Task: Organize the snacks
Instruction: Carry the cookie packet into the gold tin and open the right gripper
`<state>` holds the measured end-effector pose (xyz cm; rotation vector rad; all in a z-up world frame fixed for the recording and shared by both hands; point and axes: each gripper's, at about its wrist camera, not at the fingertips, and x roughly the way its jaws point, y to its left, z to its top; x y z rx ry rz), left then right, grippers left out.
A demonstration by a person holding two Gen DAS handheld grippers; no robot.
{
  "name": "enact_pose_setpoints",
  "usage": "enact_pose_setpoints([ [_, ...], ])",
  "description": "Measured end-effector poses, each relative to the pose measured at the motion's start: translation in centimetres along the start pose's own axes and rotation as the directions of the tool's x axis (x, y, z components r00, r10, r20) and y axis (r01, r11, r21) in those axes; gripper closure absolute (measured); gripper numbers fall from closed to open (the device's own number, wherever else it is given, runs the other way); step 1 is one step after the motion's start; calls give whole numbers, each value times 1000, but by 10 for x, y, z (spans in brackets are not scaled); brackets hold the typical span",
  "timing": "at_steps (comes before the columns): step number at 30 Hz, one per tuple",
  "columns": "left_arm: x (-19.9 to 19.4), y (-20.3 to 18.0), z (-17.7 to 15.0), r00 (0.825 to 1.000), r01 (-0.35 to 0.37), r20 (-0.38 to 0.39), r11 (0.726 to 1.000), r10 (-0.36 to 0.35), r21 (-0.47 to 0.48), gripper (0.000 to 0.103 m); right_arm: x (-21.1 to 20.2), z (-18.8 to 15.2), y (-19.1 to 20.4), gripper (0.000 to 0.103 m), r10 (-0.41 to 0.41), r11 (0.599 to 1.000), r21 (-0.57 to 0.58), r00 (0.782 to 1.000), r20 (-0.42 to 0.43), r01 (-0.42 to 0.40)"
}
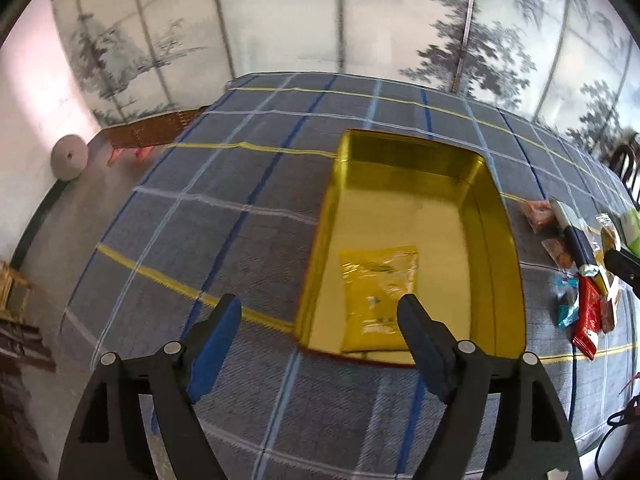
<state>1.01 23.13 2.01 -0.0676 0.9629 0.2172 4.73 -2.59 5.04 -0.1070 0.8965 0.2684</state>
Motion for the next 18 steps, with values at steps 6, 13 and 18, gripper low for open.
enact_pose_setpoints([
  [6, -7, 24, -7, 999, -33, 2, 998, 33, -51, 23, 16, 9, 41, 83, 46, 997, -59, 999, -15, -47],
  [13, -9, 46, -15, 998, -60, -7, 994, 60, -90, 23, 32, 13, 84, 83, 94, 989, -113, 995, -45, -98],
  [18, -8, 60, -21, 998, -68, -19, 991, 67, -113, 23, 49, 15, 100, 83, 92, 987, -120, 992, -81, -102],
])
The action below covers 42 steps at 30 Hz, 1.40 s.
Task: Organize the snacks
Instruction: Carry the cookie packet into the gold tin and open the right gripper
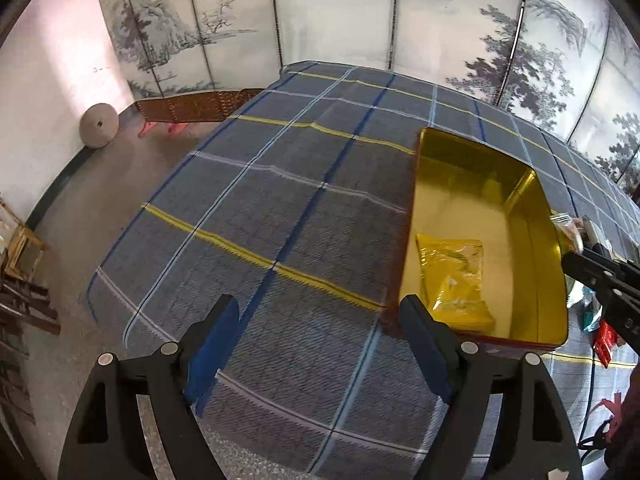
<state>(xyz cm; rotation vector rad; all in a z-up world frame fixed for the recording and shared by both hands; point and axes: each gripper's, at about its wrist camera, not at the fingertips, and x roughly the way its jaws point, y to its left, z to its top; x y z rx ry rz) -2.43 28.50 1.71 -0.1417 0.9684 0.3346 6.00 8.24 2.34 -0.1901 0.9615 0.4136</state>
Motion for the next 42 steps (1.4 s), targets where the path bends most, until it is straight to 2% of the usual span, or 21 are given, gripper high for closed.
enact_pose_setpoints([
  [14, 5, 20, -10, 999, -42, -22, 999, 42, -24, 23, 42, -1, 24, 83, -19, 1000, -24, 996, -89, 17],
  [21, 11, 21, -13, 998, -36, -44, 999, 34, -33, 23, 52, -7, 26, 83, -31, 999, -37, 992, -124, 26],
  [37, 10, 15, -16, 998, -29, -50, 999, 28, -25, 23, 56, -10, 24, 81, -24, 999, -34, 991, -135, 19],
  [42, 6, 10, -15, 999, -27, -46, 999, 26, -21, 23, 50, -11, 24, 69, -23, 999, -36, 992, -124, 18],
])
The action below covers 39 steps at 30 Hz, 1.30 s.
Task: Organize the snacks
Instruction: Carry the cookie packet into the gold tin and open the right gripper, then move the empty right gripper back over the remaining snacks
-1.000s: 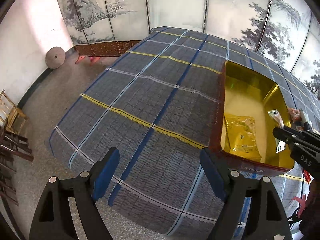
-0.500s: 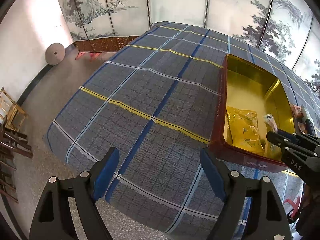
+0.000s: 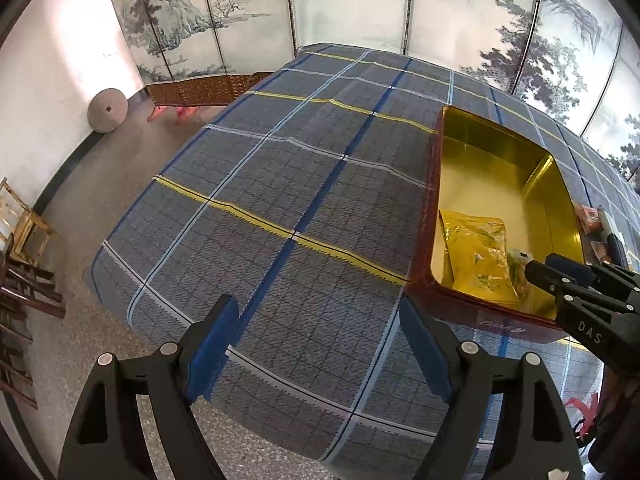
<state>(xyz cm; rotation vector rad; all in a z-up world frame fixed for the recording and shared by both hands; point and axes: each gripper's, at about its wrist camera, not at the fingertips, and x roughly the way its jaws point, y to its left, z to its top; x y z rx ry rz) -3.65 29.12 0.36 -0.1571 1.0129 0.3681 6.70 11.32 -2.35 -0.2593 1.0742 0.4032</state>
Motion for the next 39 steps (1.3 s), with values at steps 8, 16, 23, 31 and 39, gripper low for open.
enact_pose_setpoints([
  [8, -12, -13, 2, 1000, 10, 26, 1000, -11, 22, 23, -26, -6, -6, 68, 27, 1000, 1, 998, 52, -27],
  [16, -21, -48, 3, 998, 49, 43, 995, -53, 88, 23, -59, -26, -53, 68, -7, 998, 69, 996, 89, 1],
  [23, -25, -93, 0, 994, 100, 35, 980, -107, 173, 23, -81, -60, -129, 68, -109, 980, 174, 992, 68, 96],
  [31, -29, -143, -6, 988, 142, 18, 952, -153, 271, 23, -94, -105, -198, 68, -191, 953, 243, 981, 22, 180],
  [39, -31, -189, -15, 979, 200, -25, 919, -204, 338, 23, -88, -129, -227, 68, -150, 956, 258, 989, 16, 140],
])
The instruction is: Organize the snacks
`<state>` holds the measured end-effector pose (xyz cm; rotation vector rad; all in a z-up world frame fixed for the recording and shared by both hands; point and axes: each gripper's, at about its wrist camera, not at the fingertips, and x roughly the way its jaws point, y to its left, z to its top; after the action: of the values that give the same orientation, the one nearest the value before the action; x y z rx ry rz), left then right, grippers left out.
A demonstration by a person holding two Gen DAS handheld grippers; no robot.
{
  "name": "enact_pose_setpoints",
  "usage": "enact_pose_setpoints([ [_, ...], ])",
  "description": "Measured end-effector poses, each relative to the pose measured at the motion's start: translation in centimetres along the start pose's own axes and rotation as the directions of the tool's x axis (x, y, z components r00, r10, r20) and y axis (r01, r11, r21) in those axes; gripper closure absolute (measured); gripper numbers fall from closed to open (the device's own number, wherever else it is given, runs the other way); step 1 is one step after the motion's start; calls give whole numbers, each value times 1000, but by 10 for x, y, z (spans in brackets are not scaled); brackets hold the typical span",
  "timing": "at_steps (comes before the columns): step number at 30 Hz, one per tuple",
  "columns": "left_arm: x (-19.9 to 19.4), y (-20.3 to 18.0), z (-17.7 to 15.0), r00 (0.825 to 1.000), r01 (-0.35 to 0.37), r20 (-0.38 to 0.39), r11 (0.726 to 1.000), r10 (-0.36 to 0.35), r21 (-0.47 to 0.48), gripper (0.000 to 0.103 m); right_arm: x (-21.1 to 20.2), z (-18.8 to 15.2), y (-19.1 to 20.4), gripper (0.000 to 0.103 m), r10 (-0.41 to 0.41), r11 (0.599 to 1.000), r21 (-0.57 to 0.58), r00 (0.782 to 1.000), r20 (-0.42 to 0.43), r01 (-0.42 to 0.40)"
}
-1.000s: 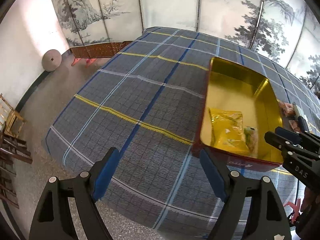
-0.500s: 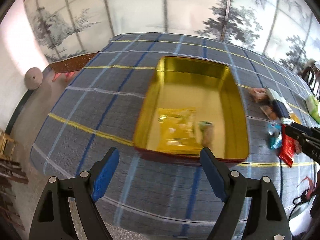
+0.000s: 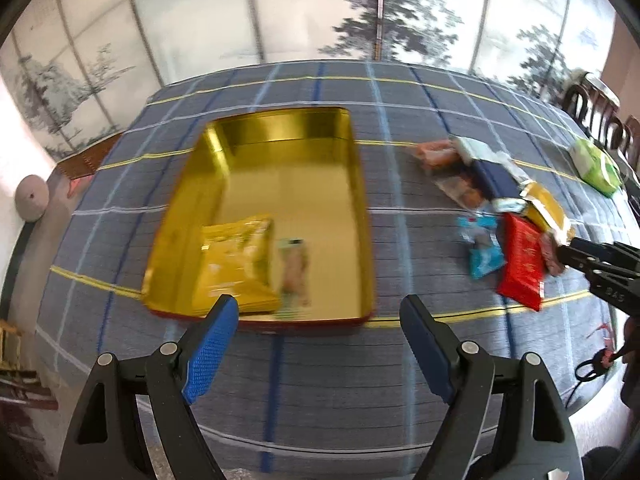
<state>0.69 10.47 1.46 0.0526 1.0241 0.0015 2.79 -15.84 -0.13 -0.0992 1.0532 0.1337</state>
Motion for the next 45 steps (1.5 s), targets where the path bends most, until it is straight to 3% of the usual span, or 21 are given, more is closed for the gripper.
enact_pose_setpoints([
  [15, 25, -67, 6, 998, 50, -50, 994, -45, 95, 23, 19, -6, -14, 67, 76, 997, 3, 997, -8, -76],
  [26, 36, -82, 9, 997, 56, -65, 993, -49, 102, 23, 22, -15, -15, 72, 65, 998, 6, 998, 20, -65],
  [35, 47, -100, 12, 993, 108, -56, 990, -103, 91, 23, 14, -29, -26, 72, 12, 999, 44, 999, 45, -14],
  [45, 69, -115, 29, 990, 130, -62, 991, -127, 43, 31, 14, -33, -35, 72, -15, 997, 70, 998, 57, 11],
])
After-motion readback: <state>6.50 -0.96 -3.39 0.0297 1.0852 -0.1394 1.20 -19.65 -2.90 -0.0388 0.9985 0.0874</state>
